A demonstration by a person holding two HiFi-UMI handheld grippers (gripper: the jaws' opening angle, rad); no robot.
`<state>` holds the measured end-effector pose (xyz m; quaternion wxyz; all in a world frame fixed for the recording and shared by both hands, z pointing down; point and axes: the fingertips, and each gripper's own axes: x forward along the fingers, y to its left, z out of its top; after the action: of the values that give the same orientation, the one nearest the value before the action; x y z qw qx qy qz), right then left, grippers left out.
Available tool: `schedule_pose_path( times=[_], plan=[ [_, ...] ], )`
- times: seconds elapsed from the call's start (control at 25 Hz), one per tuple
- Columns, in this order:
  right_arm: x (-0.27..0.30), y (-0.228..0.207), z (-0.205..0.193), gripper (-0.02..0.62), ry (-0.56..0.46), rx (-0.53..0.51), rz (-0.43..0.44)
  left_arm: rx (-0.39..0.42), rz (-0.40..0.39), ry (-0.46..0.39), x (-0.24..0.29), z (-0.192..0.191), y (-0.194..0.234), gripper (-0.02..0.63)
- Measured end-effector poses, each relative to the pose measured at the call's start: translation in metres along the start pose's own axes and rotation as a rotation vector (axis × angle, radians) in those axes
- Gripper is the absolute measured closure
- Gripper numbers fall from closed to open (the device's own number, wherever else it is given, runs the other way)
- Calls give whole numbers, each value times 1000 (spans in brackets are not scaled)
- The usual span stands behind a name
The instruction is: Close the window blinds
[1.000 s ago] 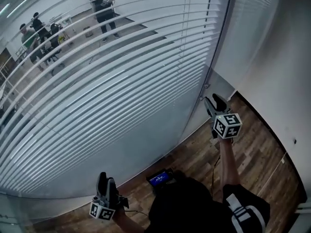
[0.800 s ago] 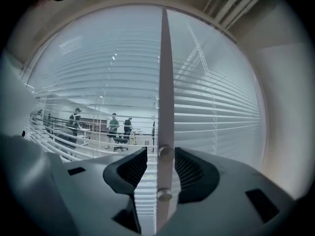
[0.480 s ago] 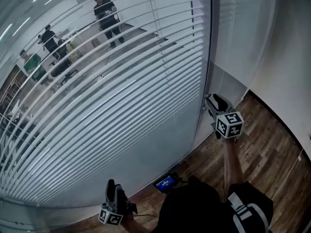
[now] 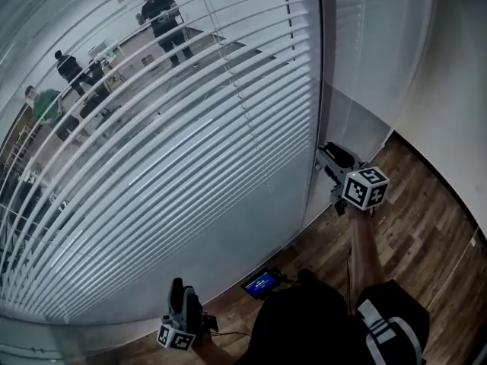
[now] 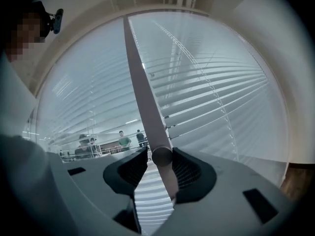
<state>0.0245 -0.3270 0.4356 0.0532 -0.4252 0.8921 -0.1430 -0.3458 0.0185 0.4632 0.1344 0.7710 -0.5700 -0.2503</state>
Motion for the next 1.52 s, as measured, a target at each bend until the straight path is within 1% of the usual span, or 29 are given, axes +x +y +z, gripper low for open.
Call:
schedule_pose_path(
  times=[0.16,0.28,0.64,0.76,0.8,0.88,1.0,1.12,1.16,1.2,1.24,1.28,1.32,1.44,1.48,1.52],
  plan=[
    [5,-7,4,439,16,21,-6,5,10,8,10,2,-6,353],
    [6,-10,8,463,25,9,-22,10,16,5,11,6,-11,354],
    [11,-10,22,465,52,-21,-34,12,23,14,19,15,-23,353],
    [10,-10,17,466,57,0,-34,8,23,9,16,9,-23,353],
    [10,-11,15,466,58,25,-31,7,23,7,15,7,-23,354],
    [10,-14,11,466,59,110,-19,3,20,4,15,3,-23,354],
    [10,-17,11,468,43,298,26,-1,16,7,17,0,-24,354],
    [11,-15,20,467,10,496,99,-5,17,12,21,5,-28,354],
    [12,-14,23,466,3,536,121,-6,16,13,22,7,-29,353],
    [12,-12,25,466,-1,543,138,-6,15,14,23,9,-31,354],
    [12,-10,26,466,0,505,144,-6,14,15,24,10,-31,354],
    [12,-8,26,466,9,415,138,-6,15,17,25,11,-32,354],
    [11,-6,25,465,25,278,113,-5,16,19,27,12,-32,354],
    [7,-3,22,463,76,-236,-34,-2,19,19,27,12,-30,354],
    [6,-1,20,463,90,-376,-79,-2,20,17,25,10,-28,353],
    [5,-1,18,463,103,-493,-120,-4,19,16,23,6,-27,353]
  ],
)
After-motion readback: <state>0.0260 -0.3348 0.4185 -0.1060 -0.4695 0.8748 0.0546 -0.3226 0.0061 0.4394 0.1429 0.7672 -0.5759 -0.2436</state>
